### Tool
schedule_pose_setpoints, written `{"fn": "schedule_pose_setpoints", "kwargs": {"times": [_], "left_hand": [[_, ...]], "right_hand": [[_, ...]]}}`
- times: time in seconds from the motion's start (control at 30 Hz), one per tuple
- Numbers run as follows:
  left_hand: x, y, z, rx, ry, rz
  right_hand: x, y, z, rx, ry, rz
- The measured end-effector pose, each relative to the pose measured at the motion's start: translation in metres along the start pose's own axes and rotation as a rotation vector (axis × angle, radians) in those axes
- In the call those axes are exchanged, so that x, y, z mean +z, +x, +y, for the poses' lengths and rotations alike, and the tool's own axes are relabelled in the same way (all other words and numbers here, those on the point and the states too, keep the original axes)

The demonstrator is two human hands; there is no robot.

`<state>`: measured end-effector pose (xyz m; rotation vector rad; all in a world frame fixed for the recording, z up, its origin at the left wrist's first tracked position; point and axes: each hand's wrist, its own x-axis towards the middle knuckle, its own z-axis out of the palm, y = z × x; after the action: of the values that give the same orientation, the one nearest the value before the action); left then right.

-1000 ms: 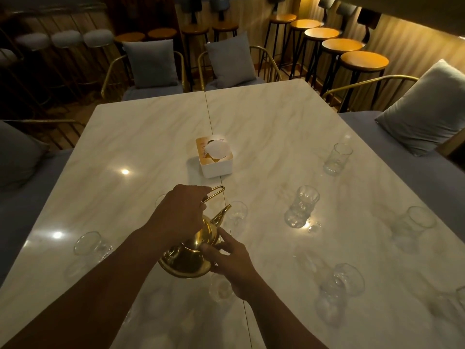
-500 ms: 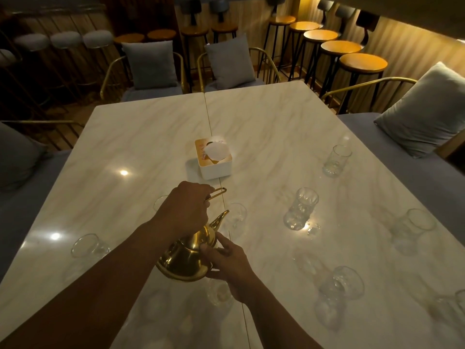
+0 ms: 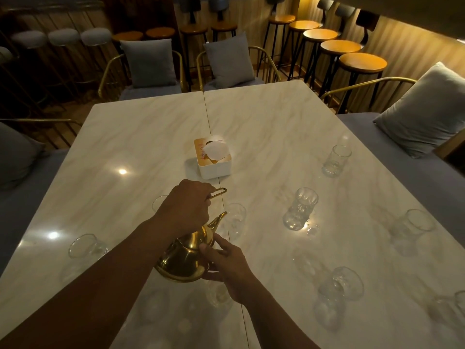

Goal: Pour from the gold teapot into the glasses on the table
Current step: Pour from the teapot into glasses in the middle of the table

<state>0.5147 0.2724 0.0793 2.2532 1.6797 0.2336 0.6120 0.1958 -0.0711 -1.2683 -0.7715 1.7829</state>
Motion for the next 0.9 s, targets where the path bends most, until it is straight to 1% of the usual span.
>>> {"fn": "schedule_pose_setpoints", "kwargs": {"times": [0.9], "left_hand": [[-0.0027,-0.0007,0.0023,-0.003,-0.026,0.006]], "right_hand": [[-0.0004,-0.0007,-0.0021,0.018,0.018,-0.016]]}}
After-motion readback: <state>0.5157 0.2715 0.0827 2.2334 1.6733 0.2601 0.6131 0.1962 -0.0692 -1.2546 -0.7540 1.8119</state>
